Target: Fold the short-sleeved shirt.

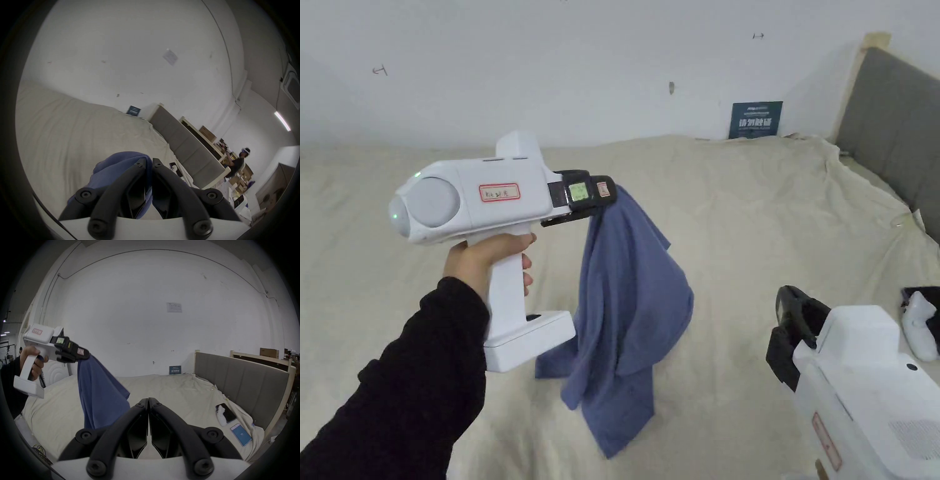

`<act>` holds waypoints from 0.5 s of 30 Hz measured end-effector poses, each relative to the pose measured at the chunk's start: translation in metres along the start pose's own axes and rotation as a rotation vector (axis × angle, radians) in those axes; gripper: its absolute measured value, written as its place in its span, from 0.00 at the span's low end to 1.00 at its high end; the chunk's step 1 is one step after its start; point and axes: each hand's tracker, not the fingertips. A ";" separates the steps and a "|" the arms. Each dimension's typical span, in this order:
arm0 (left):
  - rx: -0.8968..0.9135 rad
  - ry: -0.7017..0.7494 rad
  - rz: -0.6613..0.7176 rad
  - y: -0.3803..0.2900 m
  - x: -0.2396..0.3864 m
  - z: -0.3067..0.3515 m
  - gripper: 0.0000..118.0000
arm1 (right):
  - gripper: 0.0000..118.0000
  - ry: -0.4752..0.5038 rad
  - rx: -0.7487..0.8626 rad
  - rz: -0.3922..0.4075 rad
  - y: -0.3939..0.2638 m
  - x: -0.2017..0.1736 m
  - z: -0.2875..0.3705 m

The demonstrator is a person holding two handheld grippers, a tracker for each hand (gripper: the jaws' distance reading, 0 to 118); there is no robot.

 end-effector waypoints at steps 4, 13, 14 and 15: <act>-0.017 -0.032 -0.048 0.002 0.026 -0.023 0.02 | 0.00 -0.063 0.006 -0.006 0.000 0.024 0.011; -0.256 0.087 -0.239 -0.055 0.024 -0.075 0.02 | 0.00 -0.150 -0.006 -0.018 -0.006 0.064 0.029; -0.297 0.096 -0.237 -0.068 0.020 -0.082 0.02 | 0.00 -0.154 -0.012 -0.021 -0.007 0.067 0.029; -0.328 0.113 -0.228 -0.082 0.015 -0.090 0.02 | 0.00 -0.153 -0.017 -0.021 -0.008 0.070 0.029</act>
